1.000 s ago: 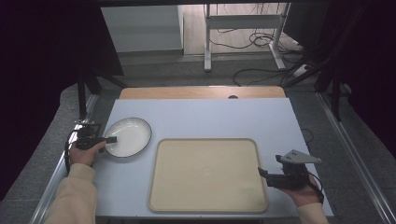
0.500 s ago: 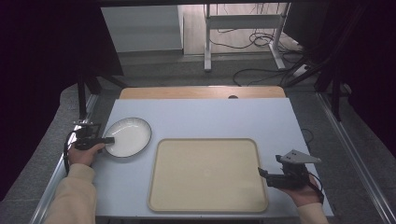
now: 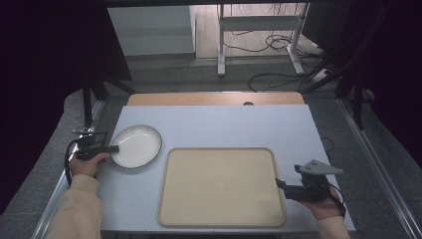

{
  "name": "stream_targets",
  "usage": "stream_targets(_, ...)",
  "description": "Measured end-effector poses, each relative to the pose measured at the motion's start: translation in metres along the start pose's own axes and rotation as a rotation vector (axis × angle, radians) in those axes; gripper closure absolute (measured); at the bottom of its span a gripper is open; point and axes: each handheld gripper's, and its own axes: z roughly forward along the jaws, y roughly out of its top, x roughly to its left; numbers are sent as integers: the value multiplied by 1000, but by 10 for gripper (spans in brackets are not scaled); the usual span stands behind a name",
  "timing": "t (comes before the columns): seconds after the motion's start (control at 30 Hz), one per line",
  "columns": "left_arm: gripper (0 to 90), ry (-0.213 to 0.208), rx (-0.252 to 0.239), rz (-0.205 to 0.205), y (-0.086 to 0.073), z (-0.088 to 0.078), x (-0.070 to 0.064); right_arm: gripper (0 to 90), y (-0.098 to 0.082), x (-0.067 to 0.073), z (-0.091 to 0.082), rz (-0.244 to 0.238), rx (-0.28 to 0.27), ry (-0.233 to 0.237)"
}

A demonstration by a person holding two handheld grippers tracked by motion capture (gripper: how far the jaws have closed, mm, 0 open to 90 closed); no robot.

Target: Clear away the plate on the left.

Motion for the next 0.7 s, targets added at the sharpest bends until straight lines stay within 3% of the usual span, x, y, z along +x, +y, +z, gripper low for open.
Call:
stream_targets(0.37, 808, -10, -23, 3, 2, -5, -3, 173, -1, -1, -1, 1, 1, -1)
stream_targets(0.7, 837, -26, -91, 8, 3, -9, -12, 173, 0, 0, 0, -1, 3, 4)
